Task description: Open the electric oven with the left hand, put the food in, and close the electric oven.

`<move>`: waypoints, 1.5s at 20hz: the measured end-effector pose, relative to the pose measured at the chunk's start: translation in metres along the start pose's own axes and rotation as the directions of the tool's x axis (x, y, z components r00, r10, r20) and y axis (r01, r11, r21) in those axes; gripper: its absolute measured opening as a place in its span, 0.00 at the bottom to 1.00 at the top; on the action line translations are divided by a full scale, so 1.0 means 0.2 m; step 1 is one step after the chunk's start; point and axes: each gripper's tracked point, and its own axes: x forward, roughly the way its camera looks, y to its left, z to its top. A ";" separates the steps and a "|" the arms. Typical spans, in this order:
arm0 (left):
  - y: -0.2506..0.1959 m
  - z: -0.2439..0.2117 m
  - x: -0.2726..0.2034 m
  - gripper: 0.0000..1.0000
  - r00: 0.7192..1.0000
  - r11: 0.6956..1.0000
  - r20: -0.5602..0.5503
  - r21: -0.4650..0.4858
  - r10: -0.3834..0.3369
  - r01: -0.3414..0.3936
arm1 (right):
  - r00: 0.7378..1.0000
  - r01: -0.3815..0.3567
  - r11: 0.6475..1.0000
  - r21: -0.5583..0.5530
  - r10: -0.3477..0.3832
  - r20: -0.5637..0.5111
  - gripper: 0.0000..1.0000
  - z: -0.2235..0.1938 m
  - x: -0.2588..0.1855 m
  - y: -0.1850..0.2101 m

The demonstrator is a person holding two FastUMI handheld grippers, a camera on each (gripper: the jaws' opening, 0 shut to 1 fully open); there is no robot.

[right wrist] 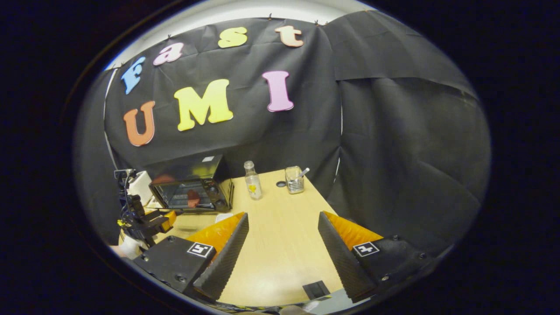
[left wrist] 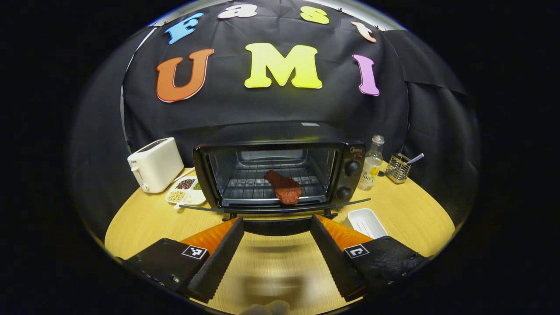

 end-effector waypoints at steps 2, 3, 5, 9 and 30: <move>0.02 0.05 0.04 0.98 1.000 1.000 0.009 0.010 0.003 -0.003 | 1.000 0.007 1.000 0.021 -0.007 0.014 1.00 0.02 0.01 -0.01; 0.02 0.08 0.06 0.98 1.000 1.000 0.011 0.017 0.003 -0.003 | 1.000 0.013 0.999 0.029 -0.014 0.024 1.00 0.04 0.01 -0.03; 0.01 0.13 0.11 0.98 1.000 1.000 0.023 0.026 0.007 -0.007 | 0.999 0.022 0.999 0.040 -0.023 0.033 1.00 0.05 0.01 -0.05; 0.01 0.20 0.15 0.98 0.999 1.000 0.047 0.017 0.019 -0.019 | 0.999 0.028 0.999 0.038 -0.030 0.041 1.00 0.07 0.00 -0.07; -0.23 0.59 -1.41 0.97 0.927 0.994 0.361 -0.043 0.105 -0.096 | 0.939 -0.237 0.966 -0.102 0.255 0.229 1.00 0.28 -0.52 -0.20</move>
